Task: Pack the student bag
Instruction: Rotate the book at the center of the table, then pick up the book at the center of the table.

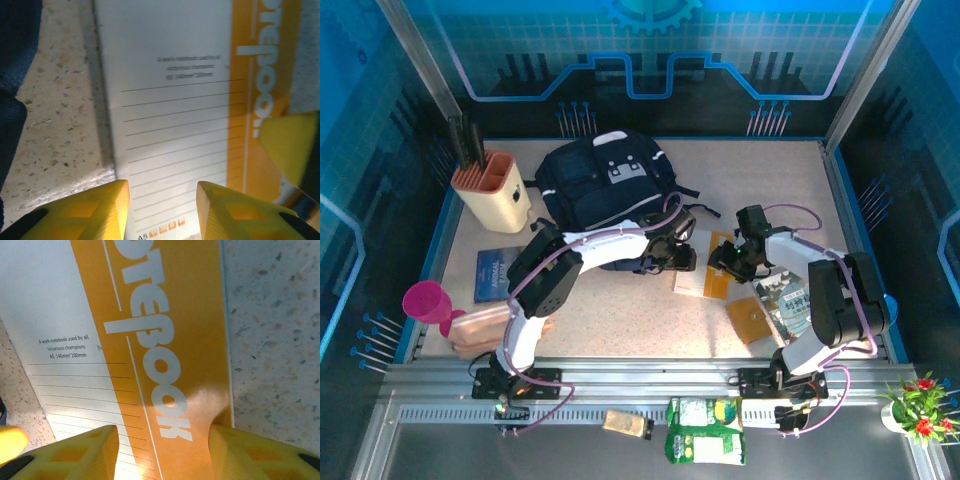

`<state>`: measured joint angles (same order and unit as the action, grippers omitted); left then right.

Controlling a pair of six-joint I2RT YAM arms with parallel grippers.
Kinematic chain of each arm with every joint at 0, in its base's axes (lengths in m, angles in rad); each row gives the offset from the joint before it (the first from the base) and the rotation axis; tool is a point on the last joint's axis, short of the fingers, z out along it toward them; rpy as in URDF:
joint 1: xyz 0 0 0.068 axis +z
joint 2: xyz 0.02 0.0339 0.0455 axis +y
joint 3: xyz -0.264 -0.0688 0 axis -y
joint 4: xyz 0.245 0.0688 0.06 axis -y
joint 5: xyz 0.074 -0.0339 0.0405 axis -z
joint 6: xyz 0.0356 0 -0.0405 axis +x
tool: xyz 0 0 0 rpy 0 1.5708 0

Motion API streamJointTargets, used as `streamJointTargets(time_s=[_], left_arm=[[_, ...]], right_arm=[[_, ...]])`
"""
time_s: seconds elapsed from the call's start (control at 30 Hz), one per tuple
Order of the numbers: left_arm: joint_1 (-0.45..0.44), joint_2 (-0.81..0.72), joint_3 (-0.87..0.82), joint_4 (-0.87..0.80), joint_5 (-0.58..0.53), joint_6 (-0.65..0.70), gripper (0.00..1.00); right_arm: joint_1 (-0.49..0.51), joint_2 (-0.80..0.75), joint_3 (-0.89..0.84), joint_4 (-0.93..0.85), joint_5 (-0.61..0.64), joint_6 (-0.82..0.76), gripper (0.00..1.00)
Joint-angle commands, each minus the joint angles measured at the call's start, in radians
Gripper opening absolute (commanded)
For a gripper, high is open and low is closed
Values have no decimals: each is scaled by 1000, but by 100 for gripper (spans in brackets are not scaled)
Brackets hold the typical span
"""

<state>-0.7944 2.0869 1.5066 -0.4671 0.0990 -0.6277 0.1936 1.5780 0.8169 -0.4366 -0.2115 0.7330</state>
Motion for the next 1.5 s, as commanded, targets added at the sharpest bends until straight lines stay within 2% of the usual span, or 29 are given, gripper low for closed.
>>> streamJointTargets(time_s=[0.0, 0.47, 0.57, 0.7, 0.9, 1.2, 1.37, 1.47], left_arm=[[8, 38, 29, -23, -29, -39, 42], [14, 97, 56, -39, 25, -59, 50], [20, 96, 72, -28, 104, -54, 50], [31, 55, 80, 29, 257, -62, 44], [33, -22, 32, 121, 348, -92, 35], [52, -28, -29, 184, 364, -131, 32], [54, 0, -18, 136, 305, -124, 36], [56, 8, -14, 86, 221, -112, 41]], right_arm=[[14, 13, -8, -18, -16, 14, 52], [20, 39, 2, -23, -32, 27, 53], [20, 40, -7, -6, -55, 44, 53], [18, 36, -18, 11, -55, 64, 52], [10, 30, -33, 30, -51, 89, 51], [4, 19, -55, 33, -32, 98, 49], [2, 25, -57, 33, -28, 99, 49], [3, 25, -58, 27, -23, 100, 49]])
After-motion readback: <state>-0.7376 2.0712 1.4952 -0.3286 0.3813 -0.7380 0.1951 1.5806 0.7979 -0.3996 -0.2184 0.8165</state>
